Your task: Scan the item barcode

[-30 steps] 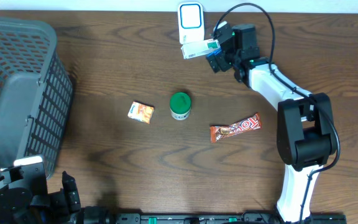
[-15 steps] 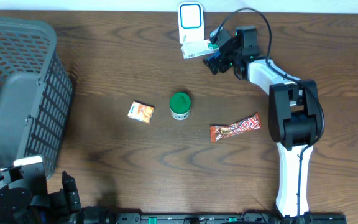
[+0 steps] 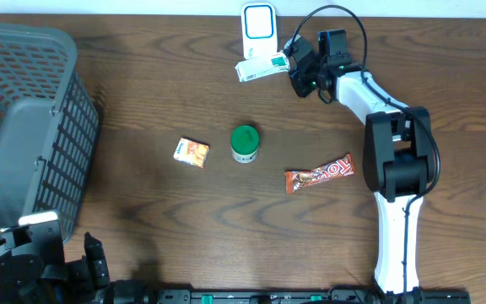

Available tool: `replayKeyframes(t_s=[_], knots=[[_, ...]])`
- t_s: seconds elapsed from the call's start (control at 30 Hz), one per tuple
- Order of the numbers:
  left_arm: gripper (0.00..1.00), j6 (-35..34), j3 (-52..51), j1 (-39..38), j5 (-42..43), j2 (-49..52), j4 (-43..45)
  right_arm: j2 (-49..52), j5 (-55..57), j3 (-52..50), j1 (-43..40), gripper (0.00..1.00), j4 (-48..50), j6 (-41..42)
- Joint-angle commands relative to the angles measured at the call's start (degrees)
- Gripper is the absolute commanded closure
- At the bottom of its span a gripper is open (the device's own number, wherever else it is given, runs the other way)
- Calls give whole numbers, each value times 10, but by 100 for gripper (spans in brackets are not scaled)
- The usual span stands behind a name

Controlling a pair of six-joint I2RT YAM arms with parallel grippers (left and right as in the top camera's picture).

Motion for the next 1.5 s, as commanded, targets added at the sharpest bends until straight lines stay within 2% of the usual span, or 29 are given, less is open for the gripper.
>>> replayKeyframes(t_s=[0.0, 0.07, 0.27, 0.4, 0.53, 0.87, 1.07, 1.47], knots=[[3, -7, 3, 2, -7, 1, 0, -52, 17, -2, -3, 99, -58, 9], [3, -7, 3, 2, -7, 1, 0, -88, 10, -2, -2, 99, -78, 67], [3, -7, 3, 2, -7, 1, 0, -80, 0, -2, 21, 99, -7, 152], [3, -7, 3, 2, -7, 1, 0, -57, 3, -2, 54, 99, 57, 167], [3, -7, 3, 2, -7, 1, 0, -26, 57, -2, 90, 99, 126, 200], [3, -7, 3, 2, -7, 1, 0, 5, 103, -2, 101, 99, 219, 218], [3, -7, 3, 2, -7, 1, 0, 28, 100, -2, 94, 99, 232, 240], [3, -7, 3, 2, -7, 1, 0, 37, 100, -2, 98, 99, 170, 239]])
